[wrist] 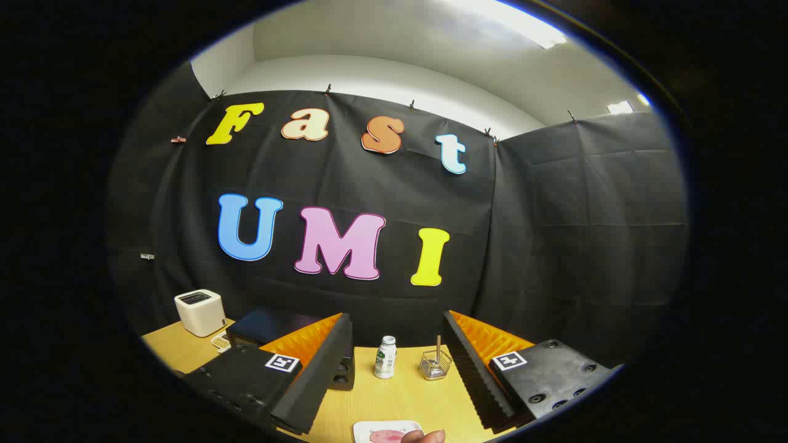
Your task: Open the toaster oven, put the food inside, and close the toaster oven door.
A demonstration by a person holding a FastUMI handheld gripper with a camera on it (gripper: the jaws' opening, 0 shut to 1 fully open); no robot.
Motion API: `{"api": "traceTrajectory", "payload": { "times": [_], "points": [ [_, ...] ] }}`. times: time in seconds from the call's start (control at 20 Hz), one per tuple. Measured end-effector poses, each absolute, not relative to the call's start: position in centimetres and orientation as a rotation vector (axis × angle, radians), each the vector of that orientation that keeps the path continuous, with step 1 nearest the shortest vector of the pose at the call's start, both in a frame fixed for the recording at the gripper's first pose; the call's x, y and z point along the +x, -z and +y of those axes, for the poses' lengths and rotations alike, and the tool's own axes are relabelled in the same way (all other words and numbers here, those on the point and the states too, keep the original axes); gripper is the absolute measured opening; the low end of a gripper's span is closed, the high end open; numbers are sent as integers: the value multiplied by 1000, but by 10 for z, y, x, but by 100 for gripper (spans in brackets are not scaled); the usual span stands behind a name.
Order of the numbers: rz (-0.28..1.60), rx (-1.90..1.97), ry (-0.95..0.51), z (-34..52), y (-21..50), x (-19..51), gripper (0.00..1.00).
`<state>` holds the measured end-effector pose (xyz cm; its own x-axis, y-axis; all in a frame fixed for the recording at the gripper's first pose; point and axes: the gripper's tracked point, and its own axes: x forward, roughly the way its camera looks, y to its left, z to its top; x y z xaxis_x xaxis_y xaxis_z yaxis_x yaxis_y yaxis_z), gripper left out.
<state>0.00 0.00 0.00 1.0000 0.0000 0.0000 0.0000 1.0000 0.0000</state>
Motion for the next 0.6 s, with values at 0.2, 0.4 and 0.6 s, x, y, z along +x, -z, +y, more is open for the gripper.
{"api": "traceTrajectory", "payload": {
  "times": [0.2, 0.4, 0.6],
  "points": [
    [5, -2, 1, 1, 3, 2, 97],
    [12, 1, 8, -3, 6, 5, 97],
    [20, 0, 18, -10, 11, 5, 97]
  ]
}}
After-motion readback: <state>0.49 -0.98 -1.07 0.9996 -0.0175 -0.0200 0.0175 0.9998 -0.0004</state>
